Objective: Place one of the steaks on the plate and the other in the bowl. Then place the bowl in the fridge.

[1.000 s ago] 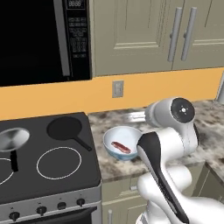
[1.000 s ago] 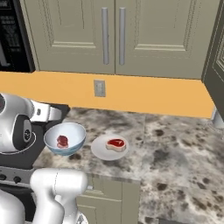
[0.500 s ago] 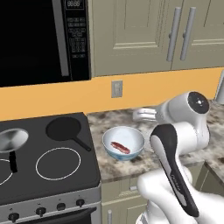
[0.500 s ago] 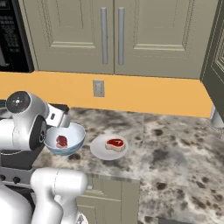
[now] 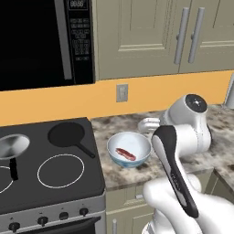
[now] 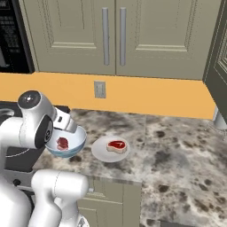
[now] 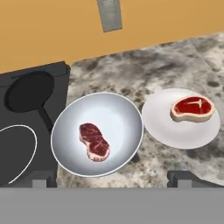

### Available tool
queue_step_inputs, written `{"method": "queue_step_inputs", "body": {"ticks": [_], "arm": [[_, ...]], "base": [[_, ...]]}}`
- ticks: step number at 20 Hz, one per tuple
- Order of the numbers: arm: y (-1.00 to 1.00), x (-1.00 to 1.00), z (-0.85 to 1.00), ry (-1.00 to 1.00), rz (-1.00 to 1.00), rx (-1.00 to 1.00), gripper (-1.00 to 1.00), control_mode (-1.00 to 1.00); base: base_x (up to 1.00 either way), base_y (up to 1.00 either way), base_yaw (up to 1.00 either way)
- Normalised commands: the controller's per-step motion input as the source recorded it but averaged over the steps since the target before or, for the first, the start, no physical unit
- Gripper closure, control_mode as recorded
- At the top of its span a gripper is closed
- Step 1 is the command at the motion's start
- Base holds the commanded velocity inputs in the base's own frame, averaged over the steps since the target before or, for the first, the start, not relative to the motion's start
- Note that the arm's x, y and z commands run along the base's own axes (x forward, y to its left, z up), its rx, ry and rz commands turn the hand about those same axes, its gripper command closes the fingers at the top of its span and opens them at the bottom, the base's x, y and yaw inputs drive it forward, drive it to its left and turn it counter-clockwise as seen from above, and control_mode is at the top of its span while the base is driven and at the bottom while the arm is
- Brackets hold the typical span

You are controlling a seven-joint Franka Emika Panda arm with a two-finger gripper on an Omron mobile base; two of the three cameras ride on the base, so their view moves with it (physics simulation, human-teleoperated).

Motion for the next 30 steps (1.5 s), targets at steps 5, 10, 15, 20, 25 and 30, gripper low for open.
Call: {"method": "queue_step_inputs", "body": {"ticks": [5, 10, 15, 20, 25, 30], "arm": [[-0.23, 0.01, -0.32, 0.08, 0.0, 0.06, -1.0, -1.0], [-0.07, 0.04, -0.27, 0.01, -0.04, -0.02, -1.0, -1.0], [0.0, 0.15, -0.44, 0.04, -0.08, -0.02, -1.0, -1.0], [-0.01, 0.16, -0.36, 0.19, -0.06, 0.0, -1.0, -1.0], [-0.01, 0.16, -0.37, 0.24, -0.05, 0.0, -1.0, -1.0], [-0.03, 0.24, -0.22, 0.09, -0.02, 0.0, -1.0, -1.0]], "base": [[0.0, 0.0, 0.0], [0.0, 0.0, 0.0], [0.0, 0.0, 0.0], [0.0, 0.0, 0.0], [0.0, 0.0, 0.0], [0.0, 0.0, 0.0]]}}
